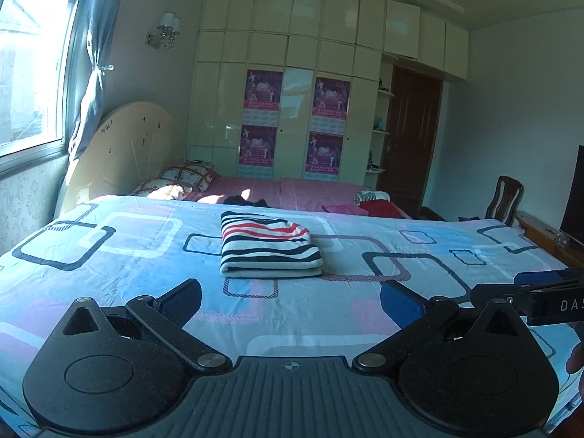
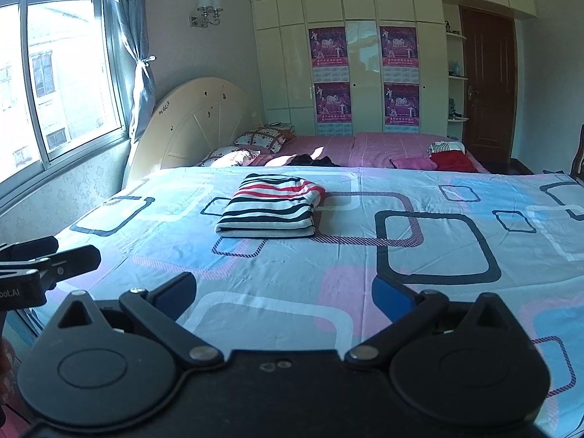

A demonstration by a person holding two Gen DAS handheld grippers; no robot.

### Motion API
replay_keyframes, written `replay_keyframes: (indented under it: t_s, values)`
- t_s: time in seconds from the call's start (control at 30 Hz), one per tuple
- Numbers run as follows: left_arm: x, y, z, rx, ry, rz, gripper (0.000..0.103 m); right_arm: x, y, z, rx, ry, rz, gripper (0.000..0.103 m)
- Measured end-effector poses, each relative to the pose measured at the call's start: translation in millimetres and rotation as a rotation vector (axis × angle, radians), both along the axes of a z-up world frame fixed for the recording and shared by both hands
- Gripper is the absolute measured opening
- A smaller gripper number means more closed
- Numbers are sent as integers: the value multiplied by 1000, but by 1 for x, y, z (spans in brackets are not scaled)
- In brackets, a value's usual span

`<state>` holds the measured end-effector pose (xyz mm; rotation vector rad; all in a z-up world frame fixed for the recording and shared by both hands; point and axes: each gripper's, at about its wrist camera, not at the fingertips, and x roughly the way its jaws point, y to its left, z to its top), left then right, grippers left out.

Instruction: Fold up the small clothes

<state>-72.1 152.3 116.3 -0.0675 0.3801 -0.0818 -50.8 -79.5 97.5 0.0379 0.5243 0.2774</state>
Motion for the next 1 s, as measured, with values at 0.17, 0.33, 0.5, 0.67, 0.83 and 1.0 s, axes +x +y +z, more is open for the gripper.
replay_keyframes:
  t_s: [0.17,0.33,0.5,0.67,0.83,1.0]
  values:
    - [-3,-3,5,5,-5,-8,103,-3,-1,1,3,-2,5,103]
    - [-5,-8,8,9,-7,-21,103,-4,-1,2,5,-3,2,103]
    - [-6,-8,10,12,-11,-24,103,-6,0,7,6,-11,1,103]
    - [-3,-11,11,22,-7,-31,103,-7,-3,7,11,-11,-3,103]
    - [-2,-12,12,25,-9,-32,103,-7,-4,7,10,-13,-1,103]
    - [-1,-13,11,23,-10,-29,103,-7,-5,8,8,-16,0,103]
